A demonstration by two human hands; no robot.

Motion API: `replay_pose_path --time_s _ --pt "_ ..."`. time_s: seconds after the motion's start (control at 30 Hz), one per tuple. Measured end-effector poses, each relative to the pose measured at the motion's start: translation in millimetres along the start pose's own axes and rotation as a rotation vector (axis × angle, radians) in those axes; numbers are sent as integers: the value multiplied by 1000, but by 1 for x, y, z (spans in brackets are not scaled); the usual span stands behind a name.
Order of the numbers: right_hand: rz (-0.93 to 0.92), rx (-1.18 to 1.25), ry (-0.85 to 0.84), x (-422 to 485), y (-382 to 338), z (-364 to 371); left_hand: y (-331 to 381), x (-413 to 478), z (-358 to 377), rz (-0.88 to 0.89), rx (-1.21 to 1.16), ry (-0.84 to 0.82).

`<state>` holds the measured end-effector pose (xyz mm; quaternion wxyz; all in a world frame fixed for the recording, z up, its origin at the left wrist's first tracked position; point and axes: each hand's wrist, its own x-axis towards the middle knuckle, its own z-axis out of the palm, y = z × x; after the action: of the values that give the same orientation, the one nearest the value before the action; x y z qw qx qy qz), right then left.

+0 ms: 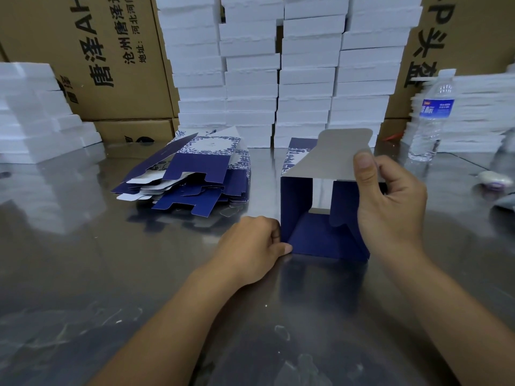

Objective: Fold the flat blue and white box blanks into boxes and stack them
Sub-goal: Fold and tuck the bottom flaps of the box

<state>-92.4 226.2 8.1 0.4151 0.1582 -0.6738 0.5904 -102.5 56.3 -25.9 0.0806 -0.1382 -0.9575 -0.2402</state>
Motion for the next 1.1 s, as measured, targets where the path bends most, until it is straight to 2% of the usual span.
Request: replay_pose_path --time_s 0.13,0.3,0.43,0.5,0.63,0.73,0.87,1.0,1.1 --pt "-10 -18 -14 0 4 0 -1 0 0 6 -21 13" --pt "111 70 -42 5 13 0 -1 0 0 18 -33 25" --pt "124 -45 -103 3 20 -1 -1 -1 -1 10 -42 19" --pt "73 -177 -154 1 24 -2 -2 0 -1 -1 -53 26" --pt "-151 -464 -194 2 27 -8 -3 0 -1 -11 -81 36" --pt "-217 -546 -171 4 28 -12 -2 -1 -1 -3 -63 66" --pt "-231 -577 -78 4 27 -12 1 -1 -4 40 -221 201" --pt "-243 -567 -60 3 26 -10 11 -1 -10 80 -488 540" --pt "-292 -561 -80 0 23 -6 14 -2 -14 231 -477 679"
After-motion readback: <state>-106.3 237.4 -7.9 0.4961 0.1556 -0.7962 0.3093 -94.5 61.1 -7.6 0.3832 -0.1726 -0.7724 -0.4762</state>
